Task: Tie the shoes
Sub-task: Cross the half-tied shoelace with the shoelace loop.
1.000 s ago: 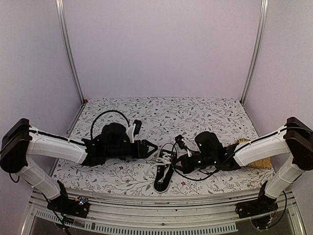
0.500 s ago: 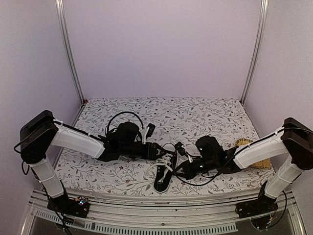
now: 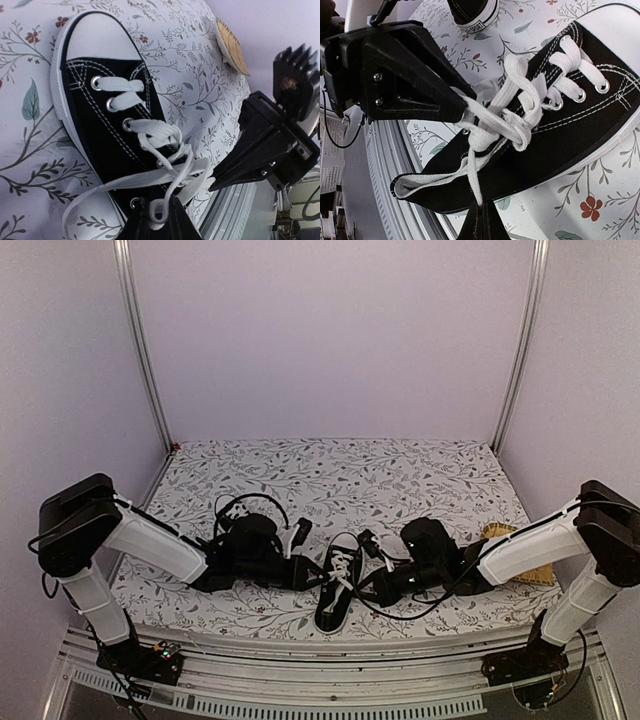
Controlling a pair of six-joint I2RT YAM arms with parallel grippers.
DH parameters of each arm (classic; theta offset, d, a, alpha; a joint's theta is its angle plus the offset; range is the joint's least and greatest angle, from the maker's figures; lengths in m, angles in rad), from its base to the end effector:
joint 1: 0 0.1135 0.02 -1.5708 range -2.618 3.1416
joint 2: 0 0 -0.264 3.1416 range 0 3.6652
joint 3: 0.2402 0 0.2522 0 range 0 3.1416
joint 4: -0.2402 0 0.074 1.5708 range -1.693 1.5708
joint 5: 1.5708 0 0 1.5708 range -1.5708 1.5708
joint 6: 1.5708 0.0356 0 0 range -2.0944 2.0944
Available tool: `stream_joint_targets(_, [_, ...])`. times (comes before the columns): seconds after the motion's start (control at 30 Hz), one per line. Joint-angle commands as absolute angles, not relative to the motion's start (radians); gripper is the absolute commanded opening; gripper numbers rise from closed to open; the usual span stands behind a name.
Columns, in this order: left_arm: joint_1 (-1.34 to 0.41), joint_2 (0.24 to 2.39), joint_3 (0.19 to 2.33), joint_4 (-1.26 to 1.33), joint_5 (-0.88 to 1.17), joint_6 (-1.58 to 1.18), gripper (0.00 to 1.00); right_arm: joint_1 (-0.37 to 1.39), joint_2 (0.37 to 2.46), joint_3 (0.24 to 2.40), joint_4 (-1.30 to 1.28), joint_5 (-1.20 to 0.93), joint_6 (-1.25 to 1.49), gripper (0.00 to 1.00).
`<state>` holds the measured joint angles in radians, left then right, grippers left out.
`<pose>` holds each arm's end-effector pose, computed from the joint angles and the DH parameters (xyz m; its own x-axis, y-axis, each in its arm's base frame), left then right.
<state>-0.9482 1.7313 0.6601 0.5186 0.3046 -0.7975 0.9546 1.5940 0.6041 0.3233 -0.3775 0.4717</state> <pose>0.1803 -0.2695 0.1312 -0.8749 0.0482 -0.4819 0.4263 0.5489 -0.7191 0.1597 0.2482 0.1394 -0.7391 -0.3128 -0.5965 -0.6625 0.4973 0.5601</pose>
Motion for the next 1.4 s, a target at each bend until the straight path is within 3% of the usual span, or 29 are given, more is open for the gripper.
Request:
stream_joint_targets(0.0, [-0.975,1.706,0.628,0.586,0.304,-0.822,0.09,0.958,1.605,0.588,0.347,-0.387,0.477,0.02])
stream_joint_targets(0.1, [-0.984,1.703,0.613,0.604,0.302,-0.834,0.0,0.959,1.603,0.586,0.347,-0.386,0.477,0.02])
stream_joint_targets(0.6, [-1.087,1.713,0.549,0.663,0.249,-0.958,0.0,0.959,1.563,0.576,0.3,-0.236,0.546,0.02])
stream_joint_targets(0.87, [-1.073,1.561,0.567,0.47,0.1,-0.905,0.38,0.958,1.582,0.596,0.303,-0.256,0.532,0.02])
stream_joint_targets(1.0, [-1.032,1.493,0.604,0.339,0.05,-0.857,0.52,0.958,1.59,0.596,0.307,-0.263,0.527,0.02])
stream_joint_targets(1.17, [-0.977,1.523,0.673,0.286,0.063,-0.817,0.56,0.958,1.598,0.6,0.312,-0.267,0.525,0.02])
stream_joint_targets(1.37, [-0.935,1.63,0.761,0.306,0.117,-0.785,0.44,0.958,1.607,0.607,0.314,-0.275,0.526,0.02])
